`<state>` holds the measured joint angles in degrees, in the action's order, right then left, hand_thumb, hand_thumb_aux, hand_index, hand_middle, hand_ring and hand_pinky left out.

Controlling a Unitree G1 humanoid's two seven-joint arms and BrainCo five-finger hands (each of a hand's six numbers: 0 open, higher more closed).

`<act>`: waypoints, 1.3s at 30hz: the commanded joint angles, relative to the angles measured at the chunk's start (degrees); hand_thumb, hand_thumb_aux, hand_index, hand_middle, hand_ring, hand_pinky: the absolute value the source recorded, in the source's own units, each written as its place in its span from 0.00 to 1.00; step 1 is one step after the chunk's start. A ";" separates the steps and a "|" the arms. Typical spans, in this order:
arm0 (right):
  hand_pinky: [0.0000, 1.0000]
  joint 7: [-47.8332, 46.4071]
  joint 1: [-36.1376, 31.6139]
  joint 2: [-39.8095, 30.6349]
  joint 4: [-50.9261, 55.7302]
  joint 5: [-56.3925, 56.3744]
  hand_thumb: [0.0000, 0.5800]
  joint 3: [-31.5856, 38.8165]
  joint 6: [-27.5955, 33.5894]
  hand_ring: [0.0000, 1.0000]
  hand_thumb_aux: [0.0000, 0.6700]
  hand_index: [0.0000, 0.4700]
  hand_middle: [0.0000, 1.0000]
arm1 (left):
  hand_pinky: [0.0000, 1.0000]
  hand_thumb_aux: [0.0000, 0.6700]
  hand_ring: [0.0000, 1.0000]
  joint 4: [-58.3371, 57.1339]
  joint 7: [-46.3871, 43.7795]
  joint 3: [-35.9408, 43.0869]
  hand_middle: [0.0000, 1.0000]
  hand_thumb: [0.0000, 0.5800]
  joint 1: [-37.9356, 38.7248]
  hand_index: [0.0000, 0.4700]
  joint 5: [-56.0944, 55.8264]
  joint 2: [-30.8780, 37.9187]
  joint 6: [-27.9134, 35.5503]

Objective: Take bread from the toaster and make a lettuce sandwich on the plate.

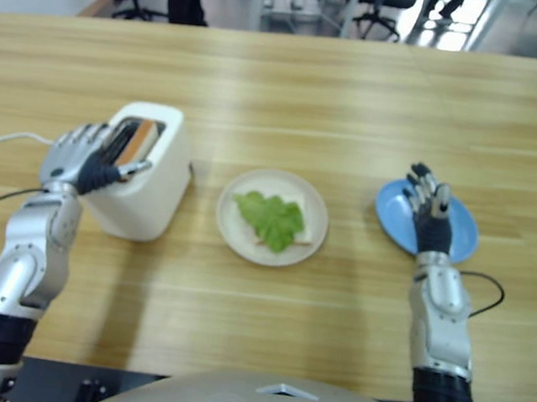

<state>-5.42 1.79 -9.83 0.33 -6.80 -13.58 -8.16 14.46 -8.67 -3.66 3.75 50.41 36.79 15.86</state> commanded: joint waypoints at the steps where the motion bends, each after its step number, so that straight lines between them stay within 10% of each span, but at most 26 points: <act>1: 0.00 0.29 0.37 -0.41 0.78 0.33 0.00 -0.30 0.08 0.00 0.00 0.00 0.00 | 0.00 0.00 0.00 -1.03 -0.94 1.20 0.00 0.00 1.16 0.00 -0.21 -0.53 0.43; 6: 0.00 0.37 0.49 -0.56 0.63 0.35 0.00 -0.36 0.23 0.00 0.00 0.00 0.00 | 0.00 0.00 0.00 -2.31 -0.88 1.29 0.00 0.00 1.26 0.00 -0.61 -0.45 0.89; 9: 0.00 0.35 0.55 -0.63 0.58 0.33 0.00 -0.43 0.26 0.00 0.00 0.00 0.00 | 0.00 0.33 0.00 -2.38 -0.48 1.07 0.00 0.55 1.29 0.32 -1.17 -0.81 1.11; 10: 0.00 0.34 0.57 -0.64 0.56 0.33 0.00 -0.45 0.27 0.00 0.00 0.00 0.00 | 0.00 0.33 0.00 -2.39 -0.32 0.99 0.00 0.55 1.29 0.32 -1.43 -0.90 1.11; 11: 0.00 0.34 0.61 -0.66 0.52 0.32 0.00 -0.49 0.27 0.00 0.00 0.00 0.00 | 0.00 0.55 0.00 -2.47 -0.25 0.98 0.00 0.79 1.20 0.53 -1.73 -0.95 1.05; 15: 0.00 0.43 0.70 -0.69 0.49 0.42 0.00 -0.52 0.26 0.00 0.00 0.00 0.00 | 0.00 0.85 0.00 -2.01 1.27 0.15 0.00 0.98 0.95 0.83 -2.76 -1.59 0.80; 16: 0.00 0.46 0.75 -0.72 0.51 0.46 0.00 -0.53 0.21 0.00 0.00 0.00 0.00 | 0.00 1.00 0.00 -1.69 1.54 -0.02 0.00 1.00 0.81 0.97 -2.75 -1.59 0.75; 24: 0.00 0.72 1.08 -0.68 0.74 0.61 0.00 -0.40 -0.01 0.00 0.00 0.00 0.00 | 0.02 1.00 0.02 0.87 6.17 -2.50 0.02 1.00 0.43 0.98 -4.30 -2.05 -1.27; 26: 0.00 0.77 1.15 -0.61 0.78 0.61 0.00 -0.37 -0.06 0.00 0.00 0.00 0.00 | 0.53 1.00 0.53 2.29 8.18 -3.41 0.53 1.00 0.40 0.98 -4.63 -2.23 -2.53; 28: 0.00 0.84 1.21 -0.55 0.80 0.61 0.00 -0.35 -0.08 0.00 0.00 0.00 0.00 | 0.69 1.00 0.69 4.12 10.43 -4.73 0.69 1.00 0.23 0.98 -5.30 -2.56 -4.19; 29: 0.00 0.88 1.25 -0.52 0.80 0.61 0.00 -0.33 -0.08 0.00 0.00 0.00 0.00 | 1.00 1.00 1.00 5.22 11.59 -5.54 1.00 1.00 0.16 0.98 -5.49 -2.72 -4.92; 39: 0.00 1.14 1.60 0.01 1.27 0.61 0.00 -0.10 -0.46 0.00 0.00 0.00 0.00 | 1.00 1.00 1.00 18.27 21.37 -14.16 1.00 1.00 -2.14 0.98 -7.57 -5.31 -13.20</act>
<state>-4.50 2.99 -10.13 0.85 -6.28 -13.68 -8.40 30.54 11.71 -16.67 2.49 43.50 32.15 4.11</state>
